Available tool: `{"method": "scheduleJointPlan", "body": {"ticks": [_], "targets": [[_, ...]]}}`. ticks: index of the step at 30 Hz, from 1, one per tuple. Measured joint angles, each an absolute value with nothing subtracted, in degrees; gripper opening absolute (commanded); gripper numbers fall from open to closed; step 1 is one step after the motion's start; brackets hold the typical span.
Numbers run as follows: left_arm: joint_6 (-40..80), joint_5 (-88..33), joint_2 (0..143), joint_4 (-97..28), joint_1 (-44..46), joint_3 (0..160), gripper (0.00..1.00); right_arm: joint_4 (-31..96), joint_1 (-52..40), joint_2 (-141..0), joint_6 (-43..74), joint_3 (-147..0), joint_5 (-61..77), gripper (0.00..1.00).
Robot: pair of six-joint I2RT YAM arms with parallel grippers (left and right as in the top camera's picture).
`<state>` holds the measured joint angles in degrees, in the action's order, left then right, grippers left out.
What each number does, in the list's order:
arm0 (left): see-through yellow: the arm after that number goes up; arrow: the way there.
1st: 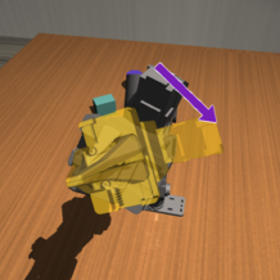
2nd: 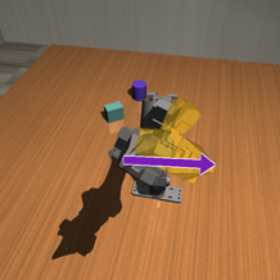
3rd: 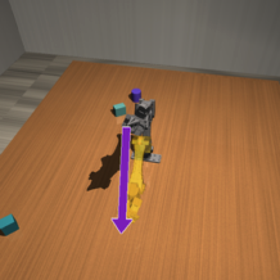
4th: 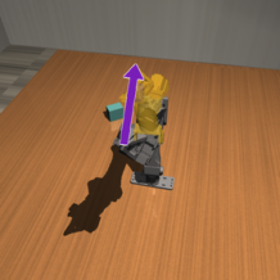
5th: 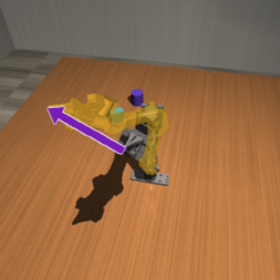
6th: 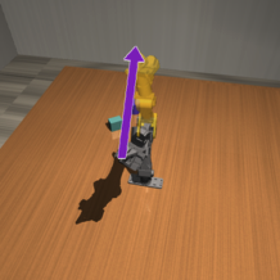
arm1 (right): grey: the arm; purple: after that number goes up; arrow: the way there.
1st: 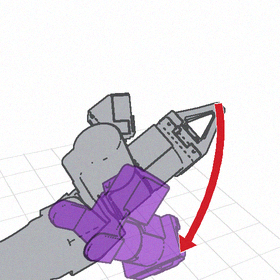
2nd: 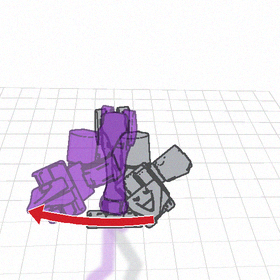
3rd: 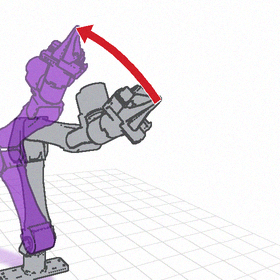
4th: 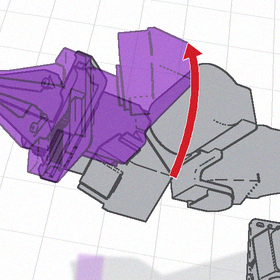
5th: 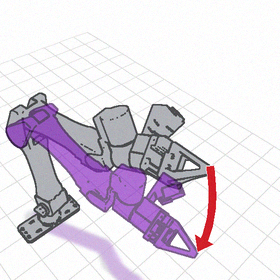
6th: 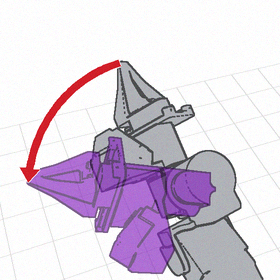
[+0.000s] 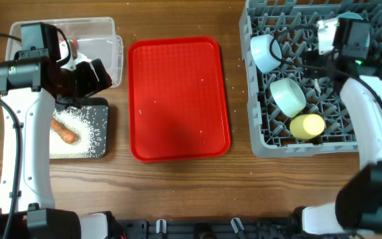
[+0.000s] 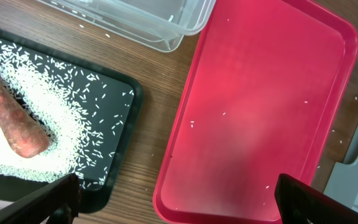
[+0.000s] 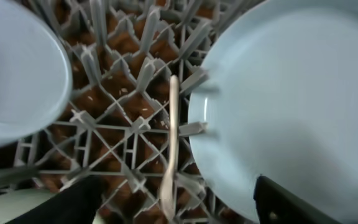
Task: Sort waste into correct bins and load items into the dishwasher rack
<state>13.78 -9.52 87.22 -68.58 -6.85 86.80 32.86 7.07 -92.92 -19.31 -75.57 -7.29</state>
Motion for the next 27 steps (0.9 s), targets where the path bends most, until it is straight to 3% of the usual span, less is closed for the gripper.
{"method": "scheduleJointPlan", "body": {"ticks": [3, 9, 13, 18, 23, 27], "targets": [[13.78, -9.5, 87.22, -68.58, -6.85, 86.8, 1.0, 36.53, 7.03, -83.53, -17.3, -75.57, -5.58, 1.0], [13.78, -9.52, 87.22, -68.64, -6.85, 86.8, 1.0, 49.82, 5.89, -53.43, -15.64, -77.41, 15.51, 1.0], [13.78, -9.52, 87.22, -68.64, -6.85, 86.8, 1.0, 56.51, 5.87, -43.33, -15.57, -77.73, 25.85, 1.0], [13.78, -9.52, 87.22, -68.58, -6.85, 86.8, 1.0, 64.88, 5.87, -37.43, -15.92, -77.69, 26.41, 1.0], [13.78, -9.52, 87.22, -68.6, -6.85, 86.8, 1.0, 61.93, 5.82, -35.48, -16.82, -76.95, 24.32, 1.0], [13.78, -9.54, 87.22, -68.6, -6.85, 86.8, 1.0, 44.84, 5.78, -32.73, -17.21, -65.69, 23.99, 1.0]]}}
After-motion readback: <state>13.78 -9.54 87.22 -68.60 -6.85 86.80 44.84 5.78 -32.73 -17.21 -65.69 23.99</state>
